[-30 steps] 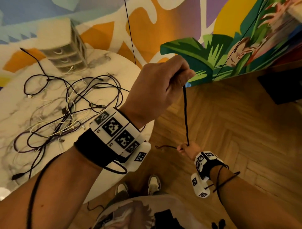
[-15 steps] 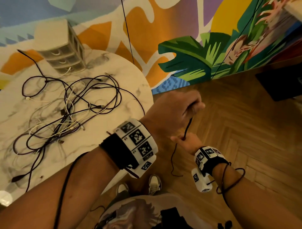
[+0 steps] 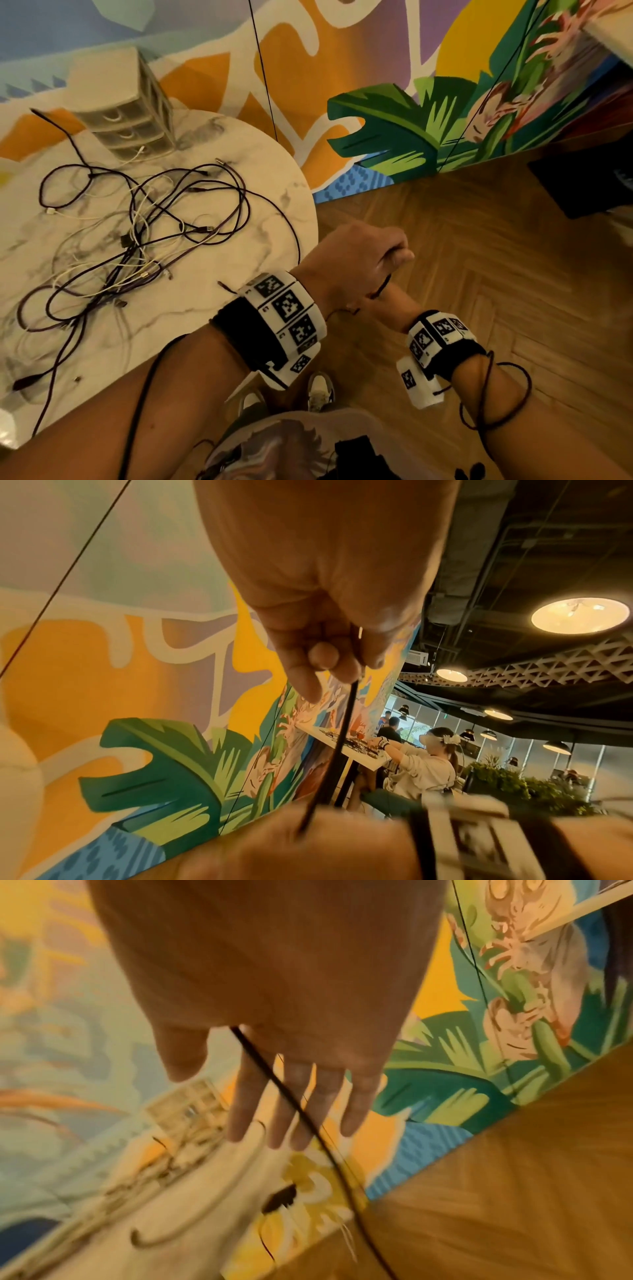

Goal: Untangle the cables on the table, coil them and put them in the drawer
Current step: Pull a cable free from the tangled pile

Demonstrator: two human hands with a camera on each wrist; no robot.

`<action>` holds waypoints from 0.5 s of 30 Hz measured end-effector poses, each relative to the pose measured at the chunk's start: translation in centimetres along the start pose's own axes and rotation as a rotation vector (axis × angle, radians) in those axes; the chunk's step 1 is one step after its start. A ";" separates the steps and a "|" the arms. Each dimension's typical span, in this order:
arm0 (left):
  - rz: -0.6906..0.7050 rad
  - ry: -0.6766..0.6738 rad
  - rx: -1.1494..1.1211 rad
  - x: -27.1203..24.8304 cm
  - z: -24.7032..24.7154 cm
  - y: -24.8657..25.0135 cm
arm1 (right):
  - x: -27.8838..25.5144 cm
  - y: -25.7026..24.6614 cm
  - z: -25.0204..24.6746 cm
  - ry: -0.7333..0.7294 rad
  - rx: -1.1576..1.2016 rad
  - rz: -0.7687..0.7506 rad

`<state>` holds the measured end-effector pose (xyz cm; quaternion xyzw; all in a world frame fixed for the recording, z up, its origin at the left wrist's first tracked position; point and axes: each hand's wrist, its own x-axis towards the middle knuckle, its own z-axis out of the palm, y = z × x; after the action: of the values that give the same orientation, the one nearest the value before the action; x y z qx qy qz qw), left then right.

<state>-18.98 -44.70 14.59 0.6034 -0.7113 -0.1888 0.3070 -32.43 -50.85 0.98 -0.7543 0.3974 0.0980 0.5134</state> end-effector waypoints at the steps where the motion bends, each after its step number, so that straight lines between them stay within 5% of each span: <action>1: -0.008 -0.039 0.009 -0.1 0.5 -0.1 | -0.7 -1.6 -0.4 0.057 0.004 -0.059; 4: -0.049 -0.100 0.046 -0.8 1.9 -0.4 | -1.9 -4.8 -1.8 0.133 0.027 -0.158; 8: -0.212 -0.033 -0.113 -2.6 1.2 -1.6 | -1.5 -6.8 -1.0 0.061 0.395 -0.362; 12: -0.448 -0.016 -0.141 -6.1 1.1 -6.1 | -0.3 -6.1 0.0 0.105 0.280 -0.260; 15: -0.678 -0.239 0.156 -10.5 1.9 -11.8 | 0.1 -5.1 0.5 0.088 0.344 -0.189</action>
<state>-10.56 -37.03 3.47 0.8001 -0.5142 -0.2940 0.0946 -28.67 -49.68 4.28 -0.6929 0.3576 -0.0531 0.6238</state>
